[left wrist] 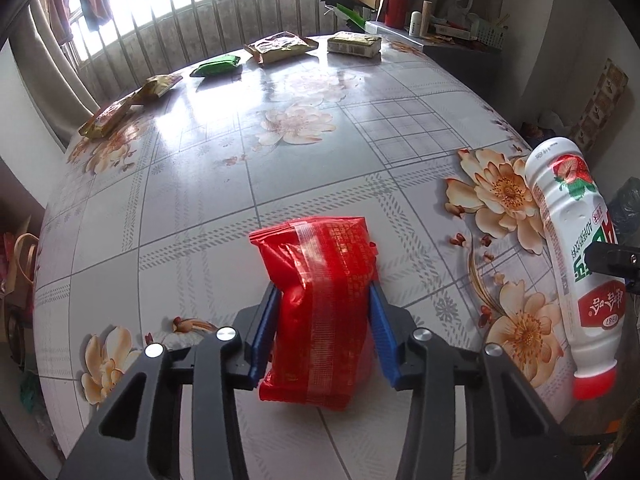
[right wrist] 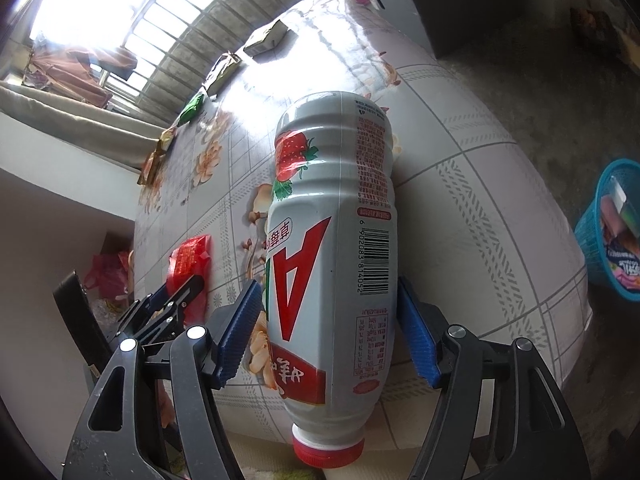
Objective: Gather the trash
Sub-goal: 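Carry the red bag and bottle with both grippers toward the wastebasket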
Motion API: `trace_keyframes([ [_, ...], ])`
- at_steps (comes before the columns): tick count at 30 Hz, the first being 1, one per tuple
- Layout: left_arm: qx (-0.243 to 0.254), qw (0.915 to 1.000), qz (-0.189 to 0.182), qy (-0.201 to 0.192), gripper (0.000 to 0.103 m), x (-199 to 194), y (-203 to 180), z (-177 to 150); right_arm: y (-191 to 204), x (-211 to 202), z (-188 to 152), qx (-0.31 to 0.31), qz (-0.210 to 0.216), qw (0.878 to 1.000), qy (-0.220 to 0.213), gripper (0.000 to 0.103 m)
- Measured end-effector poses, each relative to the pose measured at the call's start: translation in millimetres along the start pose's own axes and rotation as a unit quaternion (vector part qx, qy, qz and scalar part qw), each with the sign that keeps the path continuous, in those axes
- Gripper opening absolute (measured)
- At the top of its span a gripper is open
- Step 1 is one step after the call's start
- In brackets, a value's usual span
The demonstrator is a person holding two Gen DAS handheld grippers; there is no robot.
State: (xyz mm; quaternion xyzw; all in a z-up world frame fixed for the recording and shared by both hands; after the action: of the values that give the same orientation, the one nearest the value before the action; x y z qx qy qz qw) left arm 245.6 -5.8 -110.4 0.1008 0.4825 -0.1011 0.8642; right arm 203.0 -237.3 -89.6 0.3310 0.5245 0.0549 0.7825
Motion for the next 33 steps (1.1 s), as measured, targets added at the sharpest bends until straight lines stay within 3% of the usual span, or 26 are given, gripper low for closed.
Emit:
trace_keyframes([
  [3, 0.002, 1.0, -0.001, -0.003, 0.036, -1.8, -1.8, -1.2, -2.6, -1.3, -0.3, 0.008, 0.009, 1.0, 0.001, 0.058],
  [23, 0.026, 0.9986, 0.018, -0.042, 0.025, -25.5, -9.6, 2.3, -10.5, -28.5, -5.6, 0.017, 0.04, 0.999, -0.024, 0.056],
  [28, 0.025, 0.9982, 0.001, -0.054, 0.023, -40.0, -16.7, 6.5, -14.1, -47.9, -7.0, 0.023, 0.063, 0.997, -0.039, 0.056],
  [33, 0.035, 0.9955, -0.039, -0.079, 0.023, -65.2, -41.1, 22.2, -40.6, -95.3, -7.2, 0.052, 0.08, 0.992, -0.086, 0.056],
])
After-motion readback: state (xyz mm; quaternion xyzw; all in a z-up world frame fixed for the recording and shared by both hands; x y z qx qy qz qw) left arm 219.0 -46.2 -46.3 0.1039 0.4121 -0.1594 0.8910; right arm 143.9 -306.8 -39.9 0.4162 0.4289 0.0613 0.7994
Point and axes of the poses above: each gripper's, at about its wrist camera, not at the fingertips, and x roughly the way its jaws point, y to its left, z to its top, the point moved 7 cm from there along x, roughly the way its jaws point, and after that the axes turned 3 degrees about z, right-handed, at the moved point
